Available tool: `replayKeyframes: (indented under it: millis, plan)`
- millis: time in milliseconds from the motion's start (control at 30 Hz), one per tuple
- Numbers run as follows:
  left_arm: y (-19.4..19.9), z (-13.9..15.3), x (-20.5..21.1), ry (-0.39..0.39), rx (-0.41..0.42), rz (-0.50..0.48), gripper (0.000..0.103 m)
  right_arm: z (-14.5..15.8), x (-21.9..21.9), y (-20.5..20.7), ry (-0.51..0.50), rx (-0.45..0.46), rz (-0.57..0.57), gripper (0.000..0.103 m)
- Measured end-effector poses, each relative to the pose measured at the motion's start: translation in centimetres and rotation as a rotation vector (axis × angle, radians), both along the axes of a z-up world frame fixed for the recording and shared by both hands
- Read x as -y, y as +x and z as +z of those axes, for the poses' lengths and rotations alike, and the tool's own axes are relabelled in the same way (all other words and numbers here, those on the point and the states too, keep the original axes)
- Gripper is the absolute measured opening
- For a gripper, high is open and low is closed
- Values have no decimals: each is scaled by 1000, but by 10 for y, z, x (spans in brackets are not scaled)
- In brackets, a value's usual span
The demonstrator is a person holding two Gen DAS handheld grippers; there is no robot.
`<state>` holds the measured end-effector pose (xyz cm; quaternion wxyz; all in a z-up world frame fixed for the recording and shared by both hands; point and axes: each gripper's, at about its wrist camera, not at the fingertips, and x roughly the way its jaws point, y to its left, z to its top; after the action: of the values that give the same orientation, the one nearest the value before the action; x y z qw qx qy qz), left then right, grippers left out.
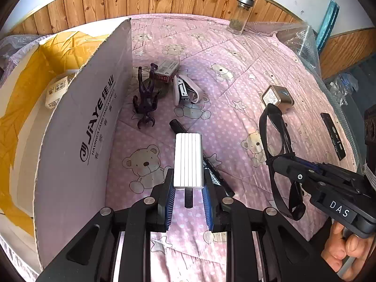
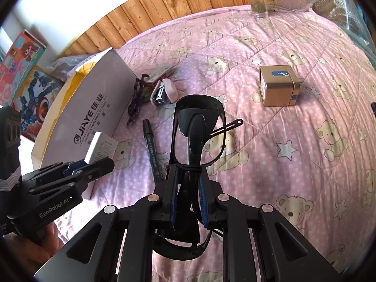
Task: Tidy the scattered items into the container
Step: 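Carry the charger and glasses with both tools over the open box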
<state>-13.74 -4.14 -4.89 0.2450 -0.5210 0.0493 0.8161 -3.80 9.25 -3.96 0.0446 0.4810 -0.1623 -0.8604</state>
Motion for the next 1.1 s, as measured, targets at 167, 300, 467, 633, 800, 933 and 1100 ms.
replayKeyframes:
  millis: [167,300,467,633,800,933,1100]
  plan:
    - [7,10,2,22,-13,1,23,8,4,10,15,-11,-1,17]
    - [15,18,8,41,-24,3,23,14,10,17,27,-20,3,17]
    - [24,27,14,64,-37,3,23,21,17,25,37,-28,12,17]
    - [31,35,20,87,-47,3,23,30,27,30,46,-40,27,17]
    - [36,45,28,111,-65,10,23,38,35,36,54,-57,37,17]
    - [40,52,34,128,-78,16,23,43,40,40,59,-65,41,17]
    - [45,63,42,151,-93,21,23,53,47,45,64,-82,57,17]
